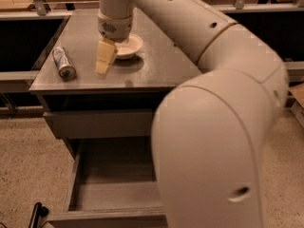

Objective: Place redbull can into middle drawer

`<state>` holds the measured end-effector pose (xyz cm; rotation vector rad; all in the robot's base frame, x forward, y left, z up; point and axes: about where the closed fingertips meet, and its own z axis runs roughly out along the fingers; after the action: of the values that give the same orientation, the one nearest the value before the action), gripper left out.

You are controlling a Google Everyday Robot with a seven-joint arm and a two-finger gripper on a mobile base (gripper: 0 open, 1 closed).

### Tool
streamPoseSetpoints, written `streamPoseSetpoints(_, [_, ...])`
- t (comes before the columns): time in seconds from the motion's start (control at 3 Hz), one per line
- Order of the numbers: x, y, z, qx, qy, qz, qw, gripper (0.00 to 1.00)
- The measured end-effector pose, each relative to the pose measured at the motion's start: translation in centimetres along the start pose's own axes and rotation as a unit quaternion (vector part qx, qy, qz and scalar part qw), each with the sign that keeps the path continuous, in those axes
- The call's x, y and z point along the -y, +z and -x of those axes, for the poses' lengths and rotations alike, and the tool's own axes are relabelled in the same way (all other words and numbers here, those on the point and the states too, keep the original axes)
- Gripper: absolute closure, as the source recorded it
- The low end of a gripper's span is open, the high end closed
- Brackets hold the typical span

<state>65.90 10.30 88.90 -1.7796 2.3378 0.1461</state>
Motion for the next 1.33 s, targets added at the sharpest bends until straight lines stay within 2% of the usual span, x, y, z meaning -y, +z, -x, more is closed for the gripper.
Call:
streamPoseSetpoints(0.33, [1.1, 1.4, 5.3, -0.003, 0.078, -0.005, 0.9969, 0.0])
streamPoseSetpoints(0.67, [1.7, 1.2, 6.9, 0.017, 0.12, -0.015, 0.9926, 0.0])
streamPoseSetpoints(1.0, [2.0, 1.5, 7.4, 0.025, 0.119, -0.018, 0.9924, 0.0])
streamPoseSetpoints(1.33, [1.2, 2.7, 10.0, 0.022, 0.133, -0.015, 0.9907, 0.0])
